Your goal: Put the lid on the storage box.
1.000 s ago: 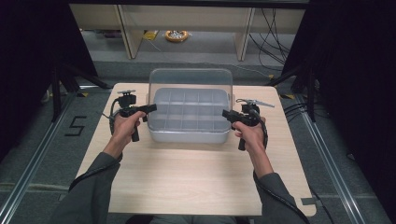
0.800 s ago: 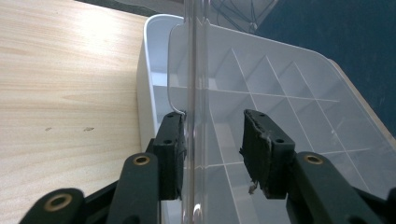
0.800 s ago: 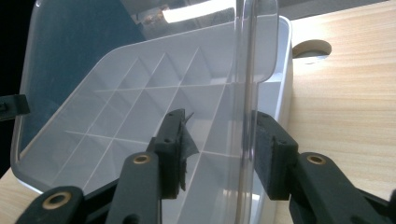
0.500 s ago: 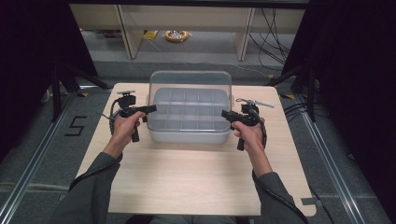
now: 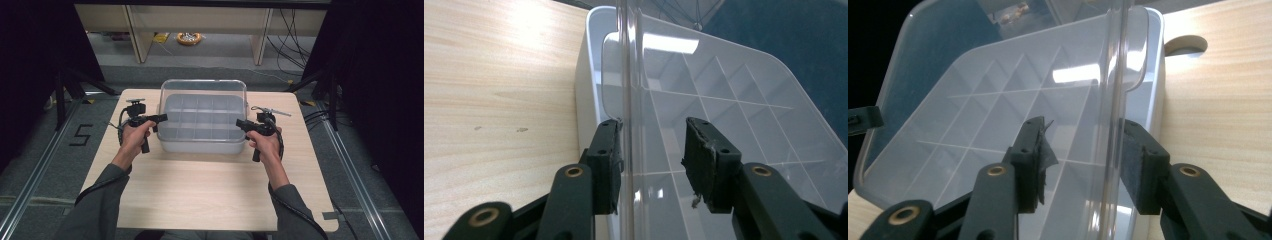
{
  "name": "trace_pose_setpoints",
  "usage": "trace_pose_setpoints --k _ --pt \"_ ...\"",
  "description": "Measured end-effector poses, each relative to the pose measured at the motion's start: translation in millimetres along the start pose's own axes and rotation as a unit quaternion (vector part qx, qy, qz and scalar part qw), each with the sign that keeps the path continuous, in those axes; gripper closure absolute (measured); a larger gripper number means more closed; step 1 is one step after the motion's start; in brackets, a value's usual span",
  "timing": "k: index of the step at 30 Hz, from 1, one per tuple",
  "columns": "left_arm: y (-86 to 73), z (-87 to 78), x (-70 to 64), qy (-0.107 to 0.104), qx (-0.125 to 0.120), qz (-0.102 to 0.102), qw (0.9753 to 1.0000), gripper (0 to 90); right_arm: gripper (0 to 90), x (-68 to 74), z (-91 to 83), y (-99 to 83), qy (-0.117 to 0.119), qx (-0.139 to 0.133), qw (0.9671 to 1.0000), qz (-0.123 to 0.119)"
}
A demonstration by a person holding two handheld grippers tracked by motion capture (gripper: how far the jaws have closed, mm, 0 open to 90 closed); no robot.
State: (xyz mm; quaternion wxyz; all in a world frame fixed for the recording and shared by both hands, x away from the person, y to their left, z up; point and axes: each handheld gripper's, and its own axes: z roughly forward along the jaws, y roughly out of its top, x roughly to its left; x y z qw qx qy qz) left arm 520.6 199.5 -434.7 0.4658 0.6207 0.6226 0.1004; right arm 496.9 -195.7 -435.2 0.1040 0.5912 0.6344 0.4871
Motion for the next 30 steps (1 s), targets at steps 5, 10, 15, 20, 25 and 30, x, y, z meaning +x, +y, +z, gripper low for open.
trace_pose_setpoints --k 5,10,15,20,25,30 --pt "-1.9 4.2 2.1 0.0 0.002 0.001 1.0 57.9 56.8 -6.3 5.4 -2.0 -0.005 0.001 1.0 -0.007" --pt "-4.3 8.0 5.1 0.0 0.01 0.003 0.9999 57.3 56.6 -7.8 7.3 -5.1 -0.001 0.006 0.9998 0.02" --pt "-4.4 9.2 4.9 0.001 0.011 0.006 0.9999 56.2 56.0 -12.7 10.6 -5.0 -0.004 0.0 1.0 -0.001" --pt "-5.1 10.1 2.0 0.006 0.006 0.012 0.9999 54.5 55.8 -12.4 10.1 -4.1 -0.003 0.004 1.0 0.0" --pt "-5.7 9.3 -0.7 0.014 0.011 0.022 0.9996 53.0 53.5 -10.3 10.8 -2.9 -0.013 0.011 0.9998 -0.009" --pt "-6.8 8.6 -5.2 0.045 0.013 0.055 0.9974 54.2 52.6 -9.2 9.7 -1.1 -0.003 0.019 0.9998 -0.009"
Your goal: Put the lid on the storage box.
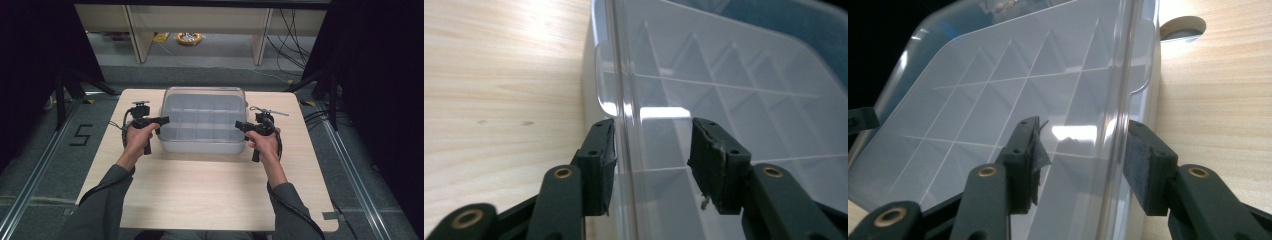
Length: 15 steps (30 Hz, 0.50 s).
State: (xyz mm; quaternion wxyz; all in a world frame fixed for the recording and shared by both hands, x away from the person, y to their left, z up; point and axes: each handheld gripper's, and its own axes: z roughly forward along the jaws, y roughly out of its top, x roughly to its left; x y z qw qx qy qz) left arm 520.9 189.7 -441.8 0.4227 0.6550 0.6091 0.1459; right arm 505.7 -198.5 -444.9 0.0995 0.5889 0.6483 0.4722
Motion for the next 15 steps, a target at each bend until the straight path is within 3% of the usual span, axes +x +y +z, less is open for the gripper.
trace_pose_setpoints --k 2,4,7,8,10,12,13,15 --pt "-1.2 1.4 -0.6 0.001 0.002 0.003 1.0 52.7 50.3 2.8 0.3 0.1 0.002 0.003 0.9994 0.035" --pt "-0.5 0.9 0.7 0.0 0.003 -0.001 1.0 53.9 50.7 1.8 -0.3 1.9 0.001 0.003 1.0 0.007" --pt "-1.7 1.4 2.3 0.0 0.009 -0.006 0.9999 55.0 50.2 2.9 0.8 2.0 -0.002 0.006 0.9999 0.013" --pt "-3.5 3.1 2.7 -0.001 0.008 -0.008 0.9999 55.0 50.0 1.2 2.0 2.1 -0.006 0.005 1.0 0.0" --pt "-4.6 3.5 3.3 -0.004 0.01 -0.012 0.9999 54.5 49.9 5.5 1.9 2.0 -0.008 0.013 0.9995 0.027" --pt "-4.1 3.9 3.7 -0.004 0.011 -0.012 0.9999 54.6 49.5 6.7 1.4 3.1 -0.005 0.017 0.9994 0.03" --pt "-3.9 3.8 3.9 -0.004 0.012 -0.011 0.9999 54.8 49.0 2.3 3.8 3.8 -0.01 0.008 0.9999 -0.003" --pt "-3.9 3.5 5.1 -0.004 0.011 -0.003 0.9999 55.1 48.4 3.9 3.3 5.9 -0.011 0.016 0.9998 -0.003"
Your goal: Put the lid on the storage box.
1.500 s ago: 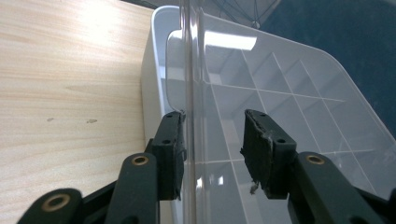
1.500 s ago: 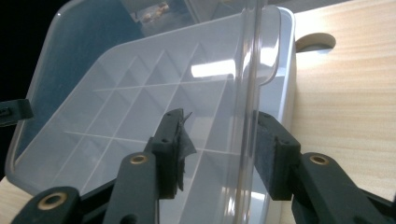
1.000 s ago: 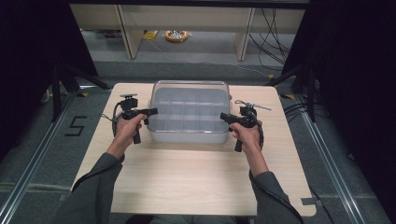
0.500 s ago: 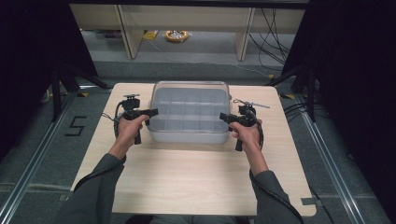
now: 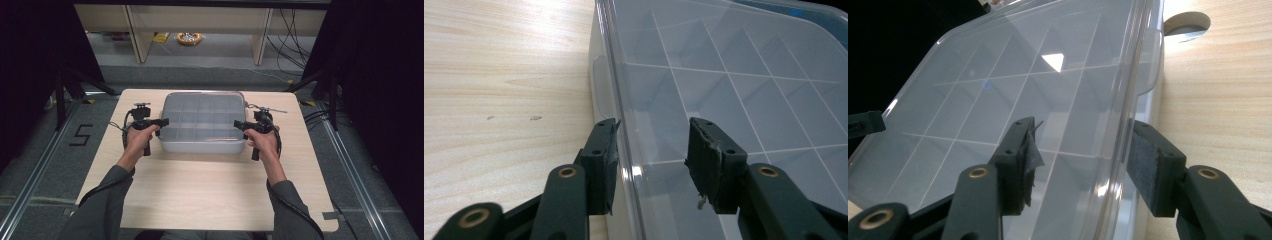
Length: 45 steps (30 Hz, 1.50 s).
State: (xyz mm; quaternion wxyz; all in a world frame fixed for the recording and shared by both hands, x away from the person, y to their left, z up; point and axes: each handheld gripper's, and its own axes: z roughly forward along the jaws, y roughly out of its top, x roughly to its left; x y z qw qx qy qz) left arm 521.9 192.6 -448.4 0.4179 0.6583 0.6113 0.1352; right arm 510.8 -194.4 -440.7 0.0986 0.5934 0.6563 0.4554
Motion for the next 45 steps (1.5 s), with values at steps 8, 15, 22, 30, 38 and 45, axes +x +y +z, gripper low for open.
trace_pose_setpoints --k 8,15,22,30,38,45 --pt "-0.3 -2.0 4.3 0.004 0.001 0.002 1.0 55.8 44.6 5.6 -5.0 4.1 -0.045 -0.01 0.9989 0.0" --pt "1.2 -3.7 5.6 0.003 0.007 -0.005 1.0 56.8 52.2 -3.1 -18.3 8.8 -0.036 -0.016 0.9992 -0.012" --pt "2.8 -11.4 9.5 0.004 0.003 -0.006 1.0 55.7 53.8 -3.8 -21.3 7.3 -0.032 -0.015 0.9988 -0.035" --pt "1.5 -26.5 7.0 -0.014 0.003 0.009 0.9999 54.2 53.4 -1.6 -27.8 5.3 -0.034 -0.013 0.9982 -0.047" --pt "-9.1 -43.3 9.2 -0.04 0.004 0.017 0.999 47.1 50.6 -6.4 -36.0 -3.3 -0.03 -0.017 0.9977 -0.058" --pt "-23.9 -59.7 4.8 -0.059 0.003 0.021 0.998 37.5 48.3 -9.2 -45.0 -12.0 -0.018 -0.018 0.9977 -0.062"
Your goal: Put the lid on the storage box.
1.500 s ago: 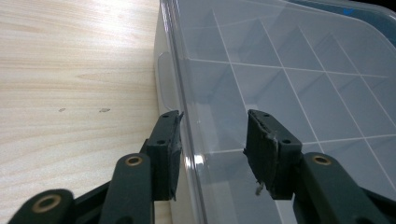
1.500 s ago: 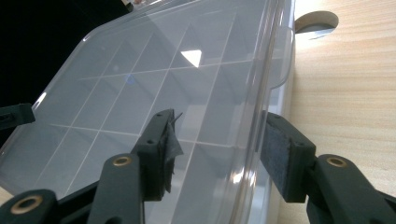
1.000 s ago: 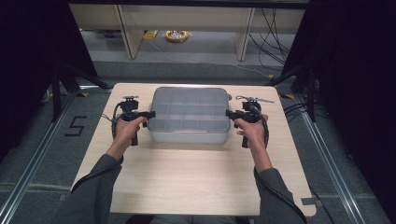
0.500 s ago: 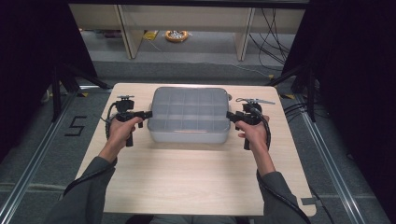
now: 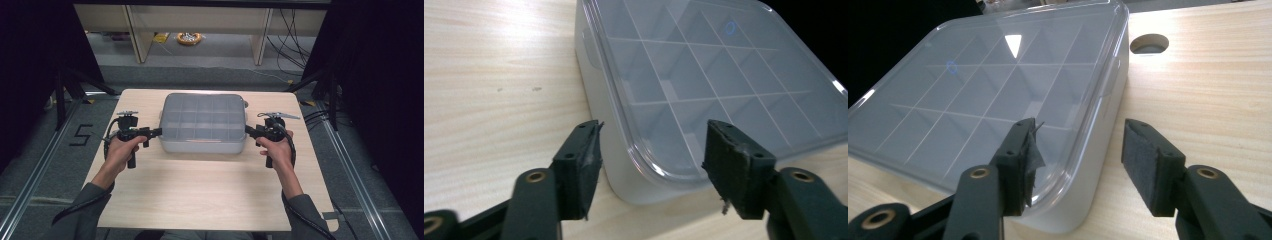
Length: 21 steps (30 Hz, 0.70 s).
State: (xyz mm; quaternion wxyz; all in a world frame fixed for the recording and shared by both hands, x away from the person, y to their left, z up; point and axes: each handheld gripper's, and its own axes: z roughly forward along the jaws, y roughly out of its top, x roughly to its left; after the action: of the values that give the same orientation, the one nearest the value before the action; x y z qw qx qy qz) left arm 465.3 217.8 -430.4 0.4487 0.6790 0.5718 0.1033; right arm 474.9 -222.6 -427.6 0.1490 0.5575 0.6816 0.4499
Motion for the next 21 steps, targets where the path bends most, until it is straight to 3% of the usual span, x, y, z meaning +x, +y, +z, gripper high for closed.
trace_pose_setpoints --k 1,2,3,4,5,7,8,10,13,15,21 --pt "-2.4 -2.2 -1.3 -0.009 0.002 -0.002 1.0 35.8 47.2 0.2 -1.1 -0.6 -0.003 0.001 1.0 0.001" --pt "-6.1 -5.2 -3.7 -0.018 -0.001 -0.003 0.9998 34.4 45.5 4.3 -3.1 -2.1 0.002 0.004 0.9997 0.024" --pt "-9.4 -7.0 -5.9 -0.021 -0.002 0.005 0.9998 33.7 43.7 5.4 -4.9 -3.4 0.005 0.004 0.9996 0.026" --pt "-12.8 -8.6 -7.6 -0.023 -0.004 0.011 0.9997 33.3 43.0 2.7 -5.5 -4.3 0.007 0.001 1.0 0.002" --pt "-16.3 -9.7 -8.9 -0.026 -0.004 0.014 0.9996 32.6 42.3 5.4 -6.9 -5.9 0.008 -0.002 0.9999 0.008" --pt "-22.1 -10.8 -11.6 -0.032 0.004 0.016 0.9993 30.7 39.9 6.6 -8.8 -7.9 0.014 -0.003 0.9999 -0.004" --pt "-25.0 -11.4 -12.8 -0.033 0.003 0.015 0.9993 30.3 38.7 11.6 -10.3 -9.4 0.015 0.001 0.9997 0.02" --pt "-29.8 -12.4 -15.0 -0.04 0.0 0.019 0.999 29.7 36.4 10.0 -10.2 -11.1 0.018 -0.008 0.9998 -0.005" --pt "-34.6 -14.3 -17.3 -0.042 0.008 0.027 0.9987 27.9 33.4 15.7 -12.8 -14.1 0.026 -0.006 0.9996 0.005" --pt "-37.6 -15.7 -19.0 -0.044 0.005 0.03 0.9986 26.9 32.1 15.9 -13.5 -16.0 0.029 -0.013 0.9995 -0.006" --pt "-44.6 -19.3 -24.3 -0.055 0.004 0.04 0.9977 23.8 30.7 21.7 -18.4 -21.6 0.043 -0.02 0.9989 -0.003"
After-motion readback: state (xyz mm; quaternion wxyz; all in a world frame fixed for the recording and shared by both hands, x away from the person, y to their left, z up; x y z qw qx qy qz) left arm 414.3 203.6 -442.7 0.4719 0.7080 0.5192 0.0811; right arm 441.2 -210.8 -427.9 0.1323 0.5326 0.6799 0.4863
